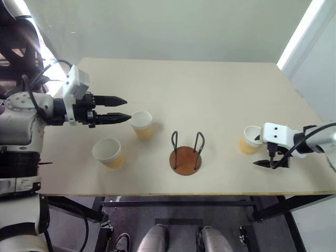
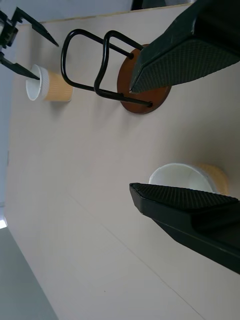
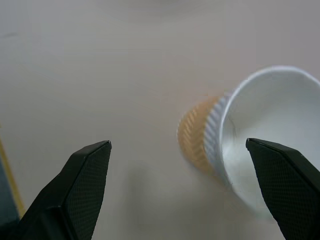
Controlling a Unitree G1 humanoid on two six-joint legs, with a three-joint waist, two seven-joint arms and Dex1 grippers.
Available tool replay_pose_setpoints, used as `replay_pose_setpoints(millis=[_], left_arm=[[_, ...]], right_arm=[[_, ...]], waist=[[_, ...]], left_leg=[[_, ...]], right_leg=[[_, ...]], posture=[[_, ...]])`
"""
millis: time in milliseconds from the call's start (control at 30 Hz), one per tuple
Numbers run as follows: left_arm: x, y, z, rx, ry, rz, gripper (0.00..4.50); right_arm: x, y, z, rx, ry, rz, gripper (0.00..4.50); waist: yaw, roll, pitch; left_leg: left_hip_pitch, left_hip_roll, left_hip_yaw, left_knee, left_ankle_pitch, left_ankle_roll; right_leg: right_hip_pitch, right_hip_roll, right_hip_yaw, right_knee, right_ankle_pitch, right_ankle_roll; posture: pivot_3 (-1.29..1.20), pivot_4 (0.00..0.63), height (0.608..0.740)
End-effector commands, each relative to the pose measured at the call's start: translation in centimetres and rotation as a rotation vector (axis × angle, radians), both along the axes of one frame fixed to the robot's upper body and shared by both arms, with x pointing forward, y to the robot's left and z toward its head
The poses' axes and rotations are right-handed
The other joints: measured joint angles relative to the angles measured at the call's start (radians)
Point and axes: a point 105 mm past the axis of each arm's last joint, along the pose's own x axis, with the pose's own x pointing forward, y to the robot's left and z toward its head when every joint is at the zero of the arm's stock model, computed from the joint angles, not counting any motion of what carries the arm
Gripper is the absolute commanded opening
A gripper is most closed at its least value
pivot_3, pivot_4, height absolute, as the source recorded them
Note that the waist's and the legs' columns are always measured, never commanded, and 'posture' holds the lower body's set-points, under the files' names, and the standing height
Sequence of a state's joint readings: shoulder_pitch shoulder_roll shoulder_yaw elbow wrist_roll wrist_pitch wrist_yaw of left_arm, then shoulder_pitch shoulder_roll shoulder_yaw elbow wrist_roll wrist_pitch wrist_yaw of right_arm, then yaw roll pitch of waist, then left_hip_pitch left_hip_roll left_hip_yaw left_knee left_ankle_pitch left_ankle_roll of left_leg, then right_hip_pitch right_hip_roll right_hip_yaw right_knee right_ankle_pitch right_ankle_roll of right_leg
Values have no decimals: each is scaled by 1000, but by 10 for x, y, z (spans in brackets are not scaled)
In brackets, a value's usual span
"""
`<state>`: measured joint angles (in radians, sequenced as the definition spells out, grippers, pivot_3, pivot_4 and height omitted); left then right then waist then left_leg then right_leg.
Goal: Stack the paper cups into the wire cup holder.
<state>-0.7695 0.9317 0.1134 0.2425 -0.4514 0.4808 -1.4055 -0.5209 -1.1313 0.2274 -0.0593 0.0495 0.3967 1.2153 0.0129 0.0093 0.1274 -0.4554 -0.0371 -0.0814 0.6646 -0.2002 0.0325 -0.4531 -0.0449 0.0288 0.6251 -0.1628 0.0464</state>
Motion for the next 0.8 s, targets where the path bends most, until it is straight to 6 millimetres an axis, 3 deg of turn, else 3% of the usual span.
replay_pose_setpoints(millis=[33, 167, 333, 433, 500, 633, 800], left_arm=[[-7, 2, 16, -3, -60, 6, 3058], [-11, 5, 16, 0, -60, 17, 3058], [-12, 6, 16, 2, -58, 25, 3058], [-12, 8, 16, 5, -59, 29, 3058], [-12, 9, 17, 12, -60, 27, 3058], [-15, 15, 20, 48, -59, 17, 3058], [-13, 21, 20, 78, -55, 19, 3058]], right_arm=[[8, 4, 5, -21, -27, 28, 4463], [14, 7, -1, -25, -20, 40, 3598], [15, 6, -1, -26, -15, 43, 1679], [11, 3, 13, -20, -34, 52, 671], [-1, 11, 33, 29, -35, 98, 20], [-40, 61, 105, 203, -104, 323, 20], [-62, 107, 150, 371, -173, 476, 20]], waist=[[0, 0, 0], [-1, 0, 0], [0, 0, 0], [0, 0, 0], [0, 1, 1], [-4, 2, 1], [-12, -1, -1]], left_leg=[[0, 0, 0, 0, 0, 0], [1, 0, 0, 0, 0, -1], [1, 0, 0, 0, -1, -3], [1, 0, 0, 0, -2, -6], [0, 0, 0, 0, -4, -9], [0, 0, 0, -2, -6, -15], [3, 3, 0, -3, -4, -14]], right_leg=[[0, 0, 0, 0, 0, 0], [0, 0, 0, 0, 1, -2], [0, 0, -1, 0, 1, -3], [0, 0, -1, 0, 1, -4], [0, 0, -1, 0, 1, -4], [-1, 0, -1, 1, 0, -6], [-1, 4, 0, 1, -3, -10]], posture=[[0, 150, 740], [0, 150, 740], [0, 150, 740], [0, 150, 740], [0, 150, 740], [0, 150, 740], [0, 150, 740]])
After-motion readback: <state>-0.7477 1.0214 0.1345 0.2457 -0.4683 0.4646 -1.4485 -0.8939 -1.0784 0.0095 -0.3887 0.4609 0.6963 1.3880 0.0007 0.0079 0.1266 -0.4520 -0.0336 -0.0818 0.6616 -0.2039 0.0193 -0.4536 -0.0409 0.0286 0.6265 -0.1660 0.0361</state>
